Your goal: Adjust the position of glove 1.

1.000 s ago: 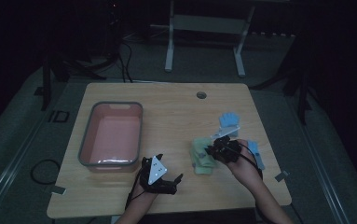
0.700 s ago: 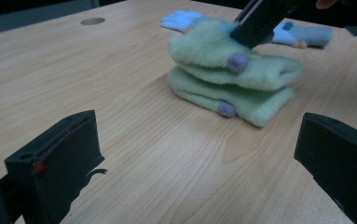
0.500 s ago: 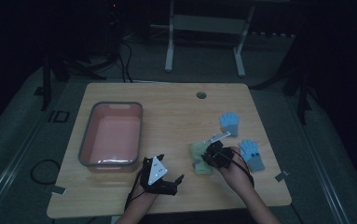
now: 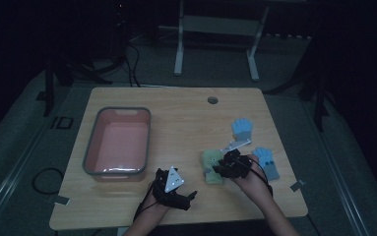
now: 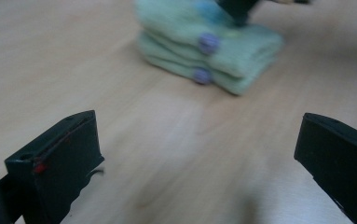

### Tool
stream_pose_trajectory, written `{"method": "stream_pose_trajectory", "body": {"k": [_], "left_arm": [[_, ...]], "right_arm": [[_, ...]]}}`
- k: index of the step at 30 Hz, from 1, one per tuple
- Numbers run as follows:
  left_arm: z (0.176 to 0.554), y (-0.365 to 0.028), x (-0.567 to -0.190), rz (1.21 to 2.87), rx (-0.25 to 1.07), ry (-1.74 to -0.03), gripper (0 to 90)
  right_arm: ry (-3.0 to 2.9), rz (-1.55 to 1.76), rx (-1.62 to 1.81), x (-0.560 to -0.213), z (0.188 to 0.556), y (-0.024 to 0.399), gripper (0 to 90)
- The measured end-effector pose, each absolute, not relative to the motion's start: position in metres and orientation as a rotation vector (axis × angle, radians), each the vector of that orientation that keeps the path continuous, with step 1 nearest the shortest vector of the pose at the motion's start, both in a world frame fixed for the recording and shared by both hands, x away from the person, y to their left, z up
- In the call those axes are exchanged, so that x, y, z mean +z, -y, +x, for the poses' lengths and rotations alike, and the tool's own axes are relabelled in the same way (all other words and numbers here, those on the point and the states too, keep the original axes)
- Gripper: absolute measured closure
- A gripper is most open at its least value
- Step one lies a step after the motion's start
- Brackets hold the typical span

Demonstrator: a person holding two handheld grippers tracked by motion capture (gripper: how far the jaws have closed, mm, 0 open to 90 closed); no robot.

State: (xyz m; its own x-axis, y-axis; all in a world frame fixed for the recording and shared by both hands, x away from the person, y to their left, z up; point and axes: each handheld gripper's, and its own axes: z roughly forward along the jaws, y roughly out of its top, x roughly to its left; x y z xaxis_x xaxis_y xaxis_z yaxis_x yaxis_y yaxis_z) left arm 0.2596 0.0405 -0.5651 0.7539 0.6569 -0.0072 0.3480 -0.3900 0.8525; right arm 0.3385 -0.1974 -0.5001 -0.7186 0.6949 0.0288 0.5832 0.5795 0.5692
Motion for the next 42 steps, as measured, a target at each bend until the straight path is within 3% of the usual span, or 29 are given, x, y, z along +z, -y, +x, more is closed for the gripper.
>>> {"method": "stream_pose_trajectory", "body": {"k": [3, 7, 11, 17, 23, 31, 37, 42], "left_arm": [[0.262, -0.033, -0.564, 2.052, 0.347, -0.703, 0.5], [0.261, -0.021, -0.562, 2.093, 0.350, -0.570, 0.6], [0.266, -0.006, -0.557, 2.095, 0.352, -0.466, 15.1], [0.277, 0.021, -0.554, 2.135, 0.428, -0.345, 30.0], [0.290, 0.037, -0.556, 2.180, 0.490, -0.304, 38.4], [0.302, 0.045, -0.562, 2.274, 0.525, -0.272, 39.9], [0.302, 0.046, -0.565, 2.290, 0.571, -0.285, 48.4], [0.304, 0.044, -0.562, 2.289, 0.571, -0.298, 57.4]], "right_arm": [[-2.595, 1.067, 0.886, -0.494, 0.342, 0.209, 56.6], [-2.579, 1.078, 0.948, -0.490, 0.348, 0.223, 54.2], [-2.581, 1.058, 1.014, -0.487, 0.356, 0.233, 50.7], [-2.572, 1.070, 1.064, -0.488, 0.367, 0.235, 47.3], [-2.586, 1.087, 1.097, -0.494, 0.377, 0.230, 44.0], [-2.676, 1.157, 1.056, -0.524, 0.395, 0.224, 40.3], [-2.739, 1.228, 1.056, -0.541, 0.400, 0.223, 40.0], [-2.766, 1.226, 1.092, -0.544, 0.400, 0.222, 52.2]]}}
